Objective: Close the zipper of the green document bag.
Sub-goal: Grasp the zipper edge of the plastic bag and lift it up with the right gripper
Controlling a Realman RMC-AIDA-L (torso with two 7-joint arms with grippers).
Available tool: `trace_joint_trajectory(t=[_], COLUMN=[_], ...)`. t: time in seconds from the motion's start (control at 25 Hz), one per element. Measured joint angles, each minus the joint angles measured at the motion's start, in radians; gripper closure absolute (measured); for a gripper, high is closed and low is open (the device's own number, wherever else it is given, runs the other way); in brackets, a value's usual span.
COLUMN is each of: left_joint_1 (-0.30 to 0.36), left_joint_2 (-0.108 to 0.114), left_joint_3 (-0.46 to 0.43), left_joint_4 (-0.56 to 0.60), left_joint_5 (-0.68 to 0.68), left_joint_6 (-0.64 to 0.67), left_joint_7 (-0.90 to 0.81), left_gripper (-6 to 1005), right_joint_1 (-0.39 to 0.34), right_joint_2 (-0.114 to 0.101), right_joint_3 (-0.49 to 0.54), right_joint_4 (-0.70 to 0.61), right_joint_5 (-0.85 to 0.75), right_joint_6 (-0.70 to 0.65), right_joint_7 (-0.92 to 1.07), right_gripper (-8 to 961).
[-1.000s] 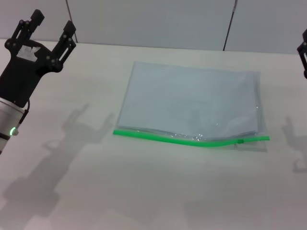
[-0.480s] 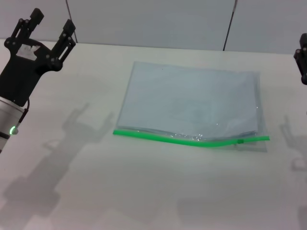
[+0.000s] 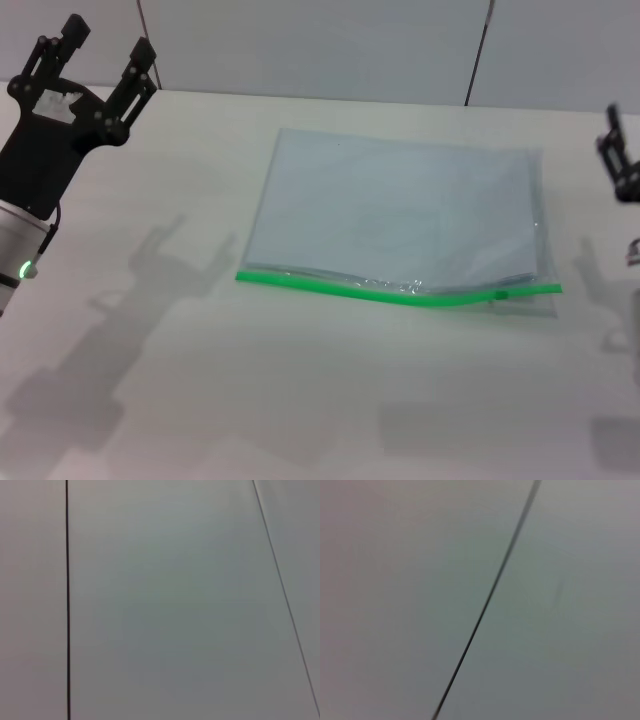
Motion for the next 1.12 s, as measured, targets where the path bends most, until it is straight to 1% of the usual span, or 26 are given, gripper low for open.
trace_joint_trajectory(t=[0.16, 0.4, 0.52, 0.76, 1.12], left_joint_1=[0.004, 0.005, 0.005, 0.006, 0.006], left_joint_2=[0.0, 0.001, 0.001, 0.002, 0.002], left_joint_3=[-0.002, -0.005, -0.005, -0.006, -0.006], left_joint_4=[0.003, 0.004, 0.004, 0.004, 0.006], left_joint_5=[-0.004, -0.006, -0.007, -0.007, -0.014], left_joint_6=[0.0, 0.0, 0.0, 0.0, 0.0], left_joint_7=[0.0, 0.001, 0.002, 0.003, 0.003], left_gripper=[333, 338, 340, 345, 351], right_joint_1=[-0.015, -0.047, -0.054, -0.064, -0.068], right_joint_2=[0.001, 0.003, 0.004, 0.004, 0.004], right_joint_3=[0.001, 0.001, 0.0, 0.0, 0.0], right_joint_4=[0.001, 0.001, 0.002, 0.0, -0.008], right_joint_5=[0.002, 0.002, 0.002, 0.002, -0.006], right_joint_6=[0.093, 0.128, 0.167, 0.235, 0.345], right_joint_7=[-0.18, -0.416, -0.528, -0.637, -0.708], right_gripper=[187, 188, 189, 191, 194])
